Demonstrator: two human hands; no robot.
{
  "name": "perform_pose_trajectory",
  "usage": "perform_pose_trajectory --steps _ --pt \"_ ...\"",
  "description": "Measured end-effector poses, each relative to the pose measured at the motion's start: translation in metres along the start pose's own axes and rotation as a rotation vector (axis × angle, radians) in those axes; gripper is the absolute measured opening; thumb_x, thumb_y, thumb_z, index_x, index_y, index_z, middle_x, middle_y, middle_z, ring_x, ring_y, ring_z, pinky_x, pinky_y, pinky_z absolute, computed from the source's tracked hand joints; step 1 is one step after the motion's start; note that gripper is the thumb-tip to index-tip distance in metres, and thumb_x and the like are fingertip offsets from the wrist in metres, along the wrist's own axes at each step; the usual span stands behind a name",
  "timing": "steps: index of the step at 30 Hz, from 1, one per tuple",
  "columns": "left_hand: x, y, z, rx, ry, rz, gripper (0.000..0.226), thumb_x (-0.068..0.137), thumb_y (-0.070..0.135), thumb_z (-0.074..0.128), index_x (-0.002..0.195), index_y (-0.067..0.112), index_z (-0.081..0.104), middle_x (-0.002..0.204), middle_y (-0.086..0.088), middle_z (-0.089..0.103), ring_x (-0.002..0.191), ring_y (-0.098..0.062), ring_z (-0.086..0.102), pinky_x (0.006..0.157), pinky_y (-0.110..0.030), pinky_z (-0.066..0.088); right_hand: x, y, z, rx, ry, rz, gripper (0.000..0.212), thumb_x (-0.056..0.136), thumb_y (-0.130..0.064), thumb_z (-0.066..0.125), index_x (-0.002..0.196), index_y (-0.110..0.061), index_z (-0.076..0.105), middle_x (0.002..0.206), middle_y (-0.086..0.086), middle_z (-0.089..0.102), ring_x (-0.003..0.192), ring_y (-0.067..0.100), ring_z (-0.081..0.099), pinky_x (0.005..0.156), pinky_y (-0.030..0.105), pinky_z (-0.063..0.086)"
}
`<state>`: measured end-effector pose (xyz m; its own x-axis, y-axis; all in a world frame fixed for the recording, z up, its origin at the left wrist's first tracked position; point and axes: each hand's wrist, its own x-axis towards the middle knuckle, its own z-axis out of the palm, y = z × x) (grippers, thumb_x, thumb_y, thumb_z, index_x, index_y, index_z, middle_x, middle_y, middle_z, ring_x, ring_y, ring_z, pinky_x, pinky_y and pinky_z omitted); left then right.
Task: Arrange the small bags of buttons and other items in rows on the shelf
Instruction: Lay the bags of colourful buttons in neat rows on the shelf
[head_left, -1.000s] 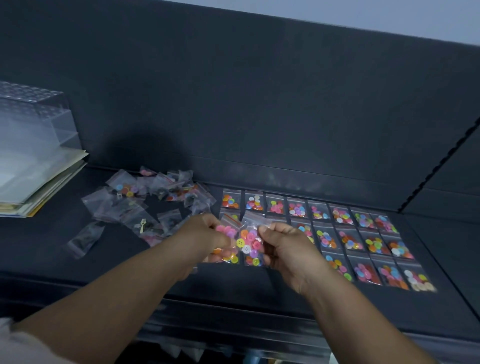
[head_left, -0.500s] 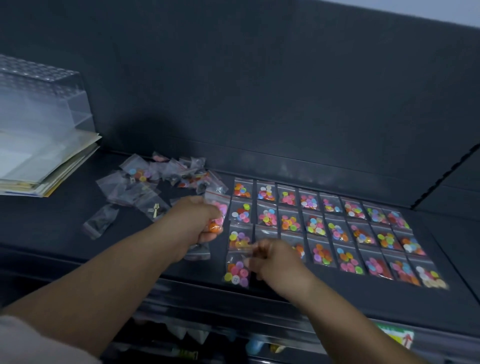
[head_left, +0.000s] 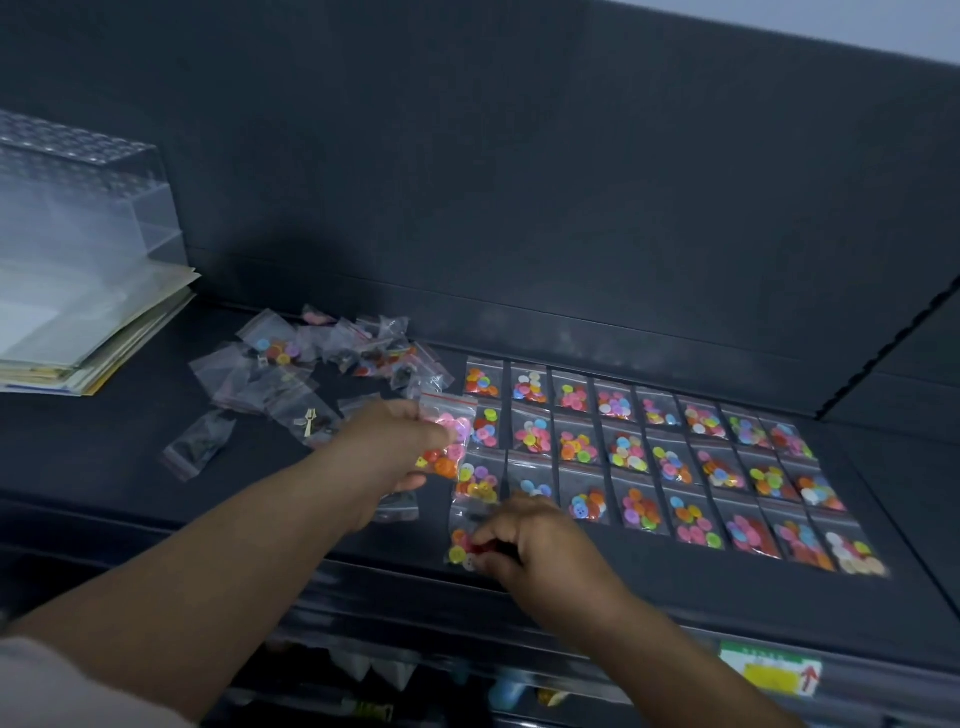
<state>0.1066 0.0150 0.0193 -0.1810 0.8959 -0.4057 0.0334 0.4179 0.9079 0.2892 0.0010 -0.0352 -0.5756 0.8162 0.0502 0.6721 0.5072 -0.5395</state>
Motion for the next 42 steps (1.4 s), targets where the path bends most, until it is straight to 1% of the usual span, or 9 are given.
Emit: perform_pose_trajectory --steps 3,7,13,18,24,30,35,38,42 --pt "-0.002 0.001 0.001 0.022 -0.01 0.008 0.009 0.084 0.017 0.069 0.092 0.016 0.065 0.094 -0.003 0.07 0.08 -0.016 0.064 0.067 -0.027 0.049 0.0 0.001 -0.002 0.018 -0.01 -0.007 0.013 0.086 -0.027 0.064 0.095 -0.027 0.072 0.089 -0.016 0.053 0.09 0.001 0.045 0.077 0.004 0.032" --pt "-0.003 0.0 0.004 0.033 -0.021 0.002 0.017 0.082 0.02 0.07 0.098 0.013 0.066 0.097 -0.004 0.07 0.084 -0.017 0.063 0.062 -0.024 0.046 -0.001 0.002 -0.003 0.116 -0.01 0.044 0.011 0.087 -0.021 0.062 0.083 -0.024 0.072 0.084 -0.018 0.056 0.084 -0.002 0.052 0.076 0.011 0.04" --pt "-0.008 0.0 0.014 0.04 -0.082 0.01 0.02 0.078 0.017 0.075 0.096 0.013 0.067 0.09 -0.002 0.071 0.081 -0.014 0.062 0.065 -0.024 0.047 0.007 -0.005 -0.029 0.81 0.245 0.356 0.016 0.09 -0.014 0.06 0.075 -0.019 0.063 0.064 -0.005 0.057 0.063 0.009 0.051 0.062 0.021 0.043" --pt "-0.014 0.001 0.032 0.122 -0.179 0.038 0.014 0.079 0.013 0.073 0.092 0.015 0.069 0.086 -0.001 0.072 0.082 -0.015 0.064 0.068 -0.024 0.047 0.011 -0.008 -0.046 1.07 0.156 0.44 0.011 0.088 -0.013 0.062 0.078 -0.017 0.065 0.062 -0.003 0.062 0.058 0.009 0.052 0.055 0.021 0.042" --pt "-0.017 -0.006 0.039 0.326 -0.155 0.143 0.012 0.08 0.019 0.073 0.087 0.019 0.063 0.082 0.0 0.066 0.073 -0.012 0.062 0.063 -0.022 0.05 0.0 0.007 -0.046 0.962 0.102 0.559 0.012 0.087 -0.013 0.064 0.076 -0.016 0.061 0.057 -0.004 0.06 0.055 0.008 0.055 0.049 0.02 0.041" --pt "-0.015 -0.027 0.03 0.745 -0.107 0.318 0.009 0.086 0.024 0.066 0.095 0.024 0.065 0.1 0.01 0.067 0.088 -0.005 0.061 0.08 -0.023 0.05 -0.01 0.019 -0.038 0.715 0.019 0.667 0.005 0.088 -0.015 0.063 0.089 -0.01 0.063 0.062 -0.002 0.061 0.05 0.005 0.055 0.046 0.017 0.042" --pt "-0.017 -0.037 0.028 1.018 -0.142 0.509 0.014 0.088 0.022 0.062 0.101 0.02 0.067 0.104 0.007 0.059 0.093 -0.007 0.055 0.081 -0.022 0.045 -0.011 0.029 -0.032 0.305 0.033 0.575 0.008 0.084 -0.021 0.067 0.078 -0.018 0.062 0.071 0.0 0.065 0.06 0.011 0.06 0.059 0.028 0.05" --pt "-0.015 -0.043 0.027 1.044 -0.157 0.594 0.015 0.088 0.021 0.061 0.102 0.02 0.068 0.105 0.007 0.059 0.096 -0.007 0.052 0.08 -0.019 0.04 -0.015 0.027 -0.035 0.069 0.078 0.499 0.013 0.081 -0.029 0.068 0.088 -0.025 0.057 0.072 -0.011 0.058 0.068 0.008 0.058 0.053 0.02 0.041" --pt "-0.013 -0.047 0.026 1.075 -0.179 0.632 0.014 0.087 0.022 0.06 0.097 0.018 0.068 0.1 0.005 0.059 0.096 -0.01 0.05 0.083 -0.029 0.045 -0.017 0.022 -0.034 -0.009 0.154 0.253 0.007 0.085 -0.023 0.065 0.089 -0.022 0.059 0.085 -0.007 0.057 0.078 0.012 0.056 0.064 0.023 0.043"
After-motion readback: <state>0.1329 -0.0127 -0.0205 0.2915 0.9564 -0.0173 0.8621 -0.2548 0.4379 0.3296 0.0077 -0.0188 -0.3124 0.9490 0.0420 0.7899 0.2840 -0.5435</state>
